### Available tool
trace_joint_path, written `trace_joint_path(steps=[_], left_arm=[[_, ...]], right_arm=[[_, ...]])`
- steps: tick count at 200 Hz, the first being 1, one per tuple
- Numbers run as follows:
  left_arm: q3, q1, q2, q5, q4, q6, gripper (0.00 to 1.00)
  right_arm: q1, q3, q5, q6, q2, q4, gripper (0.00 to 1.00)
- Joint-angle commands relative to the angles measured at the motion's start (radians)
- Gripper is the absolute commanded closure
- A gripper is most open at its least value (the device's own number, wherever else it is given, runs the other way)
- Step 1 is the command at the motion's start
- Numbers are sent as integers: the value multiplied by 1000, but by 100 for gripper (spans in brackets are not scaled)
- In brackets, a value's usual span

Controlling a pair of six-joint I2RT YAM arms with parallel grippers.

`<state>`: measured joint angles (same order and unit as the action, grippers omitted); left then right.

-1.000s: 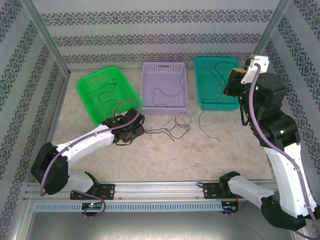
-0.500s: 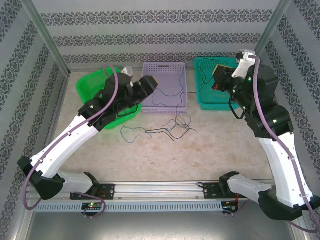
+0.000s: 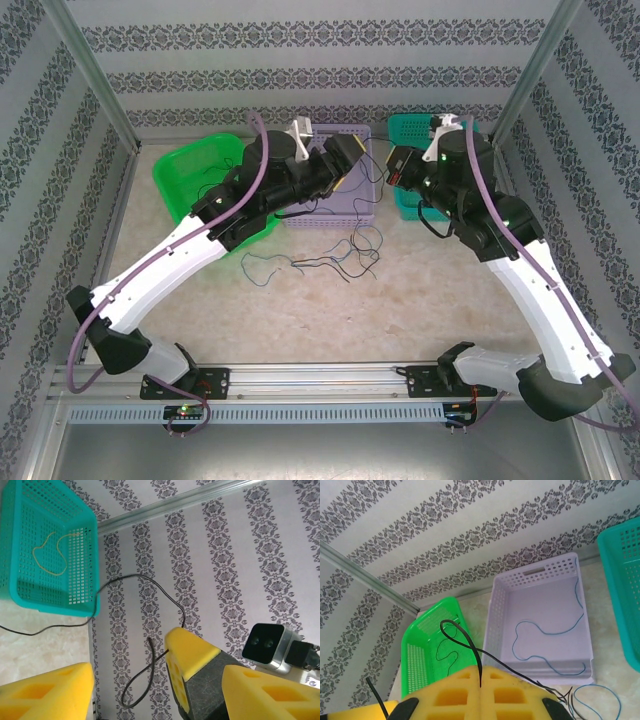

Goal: Untangle the cables

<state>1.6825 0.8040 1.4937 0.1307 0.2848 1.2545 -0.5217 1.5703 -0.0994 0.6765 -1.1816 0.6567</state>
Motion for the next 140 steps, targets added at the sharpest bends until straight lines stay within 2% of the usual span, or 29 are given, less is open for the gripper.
trace_joint_path(steps=[1, 32, 67, 86, 109, 126, 140], left_arm=[[45, 21, 9, -5, 28, -1, 32], [73, 21, 33, -12, 119, -12, 45], [95, 21, 56, -28, 156, -33, 71], [118, 21, 61, -35, 193, -54, 76], [153, 21, 51, -82, 279, -110, 100], [188, 21, 32, -151, 391, -165, 100], [173, 21, -10, -196, 415, -199, 100]], right_arm=[[-22, -13, -46, 39, -3, 4, 100], [-36, -19, -48, 57, -7, -6, 100], [-46, -30, -43, 79, -6, -6, 100], [-46, -39, -31, 93, -3, -9, 100], [-43, -50, -10, 103, -1, -15, 100], [-33, -61, 35, 104, -4, -17, 100], [-24, -80, 87, 97, -6, -29, 100]])
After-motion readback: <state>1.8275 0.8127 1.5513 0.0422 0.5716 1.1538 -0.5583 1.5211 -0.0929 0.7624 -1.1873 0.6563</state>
